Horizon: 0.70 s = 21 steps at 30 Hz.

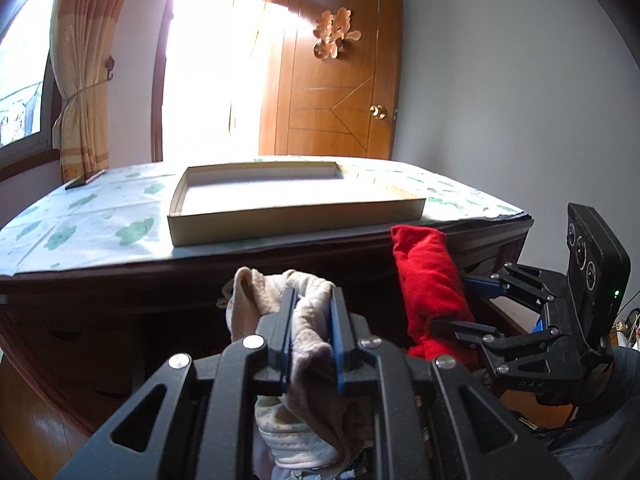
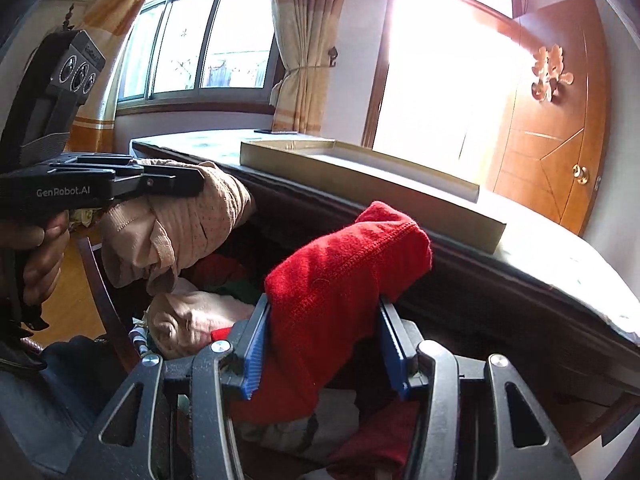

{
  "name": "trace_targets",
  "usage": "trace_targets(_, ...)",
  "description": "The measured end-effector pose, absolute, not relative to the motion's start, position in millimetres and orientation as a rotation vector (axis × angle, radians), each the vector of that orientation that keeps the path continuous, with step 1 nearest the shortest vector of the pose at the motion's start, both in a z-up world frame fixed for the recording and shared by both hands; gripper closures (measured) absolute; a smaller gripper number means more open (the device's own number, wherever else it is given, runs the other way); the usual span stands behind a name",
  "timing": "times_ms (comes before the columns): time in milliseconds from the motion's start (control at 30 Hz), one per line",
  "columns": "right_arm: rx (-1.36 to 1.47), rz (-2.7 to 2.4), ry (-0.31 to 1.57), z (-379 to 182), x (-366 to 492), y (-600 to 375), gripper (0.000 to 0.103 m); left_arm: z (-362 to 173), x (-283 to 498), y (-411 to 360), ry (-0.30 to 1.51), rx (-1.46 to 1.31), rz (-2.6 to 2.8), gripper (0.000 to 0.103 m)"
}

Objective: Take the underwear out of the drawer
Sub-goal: 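Carry both held garments up toward the cardboard tray on the table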

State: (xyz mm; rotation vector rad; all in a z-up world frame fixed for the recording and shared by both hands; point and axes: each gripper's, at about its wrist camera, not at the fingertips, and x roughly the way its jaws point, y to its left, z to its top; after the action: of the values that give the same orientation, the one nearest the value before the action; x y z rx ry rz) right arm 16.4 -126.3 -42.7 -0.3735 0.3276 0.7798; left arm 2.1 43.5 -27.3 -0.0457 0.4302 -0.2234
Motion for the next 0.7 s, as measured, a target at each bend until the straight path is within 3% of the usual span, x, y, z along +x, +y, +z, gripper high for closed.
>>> trace_targets(700, -0.384, 0.777, 0.227, -29.9, 6.5, -119.1, 0.051, -14.6, -12.1, 37.4, 0.329, -0.021, -0.232, 0.091)
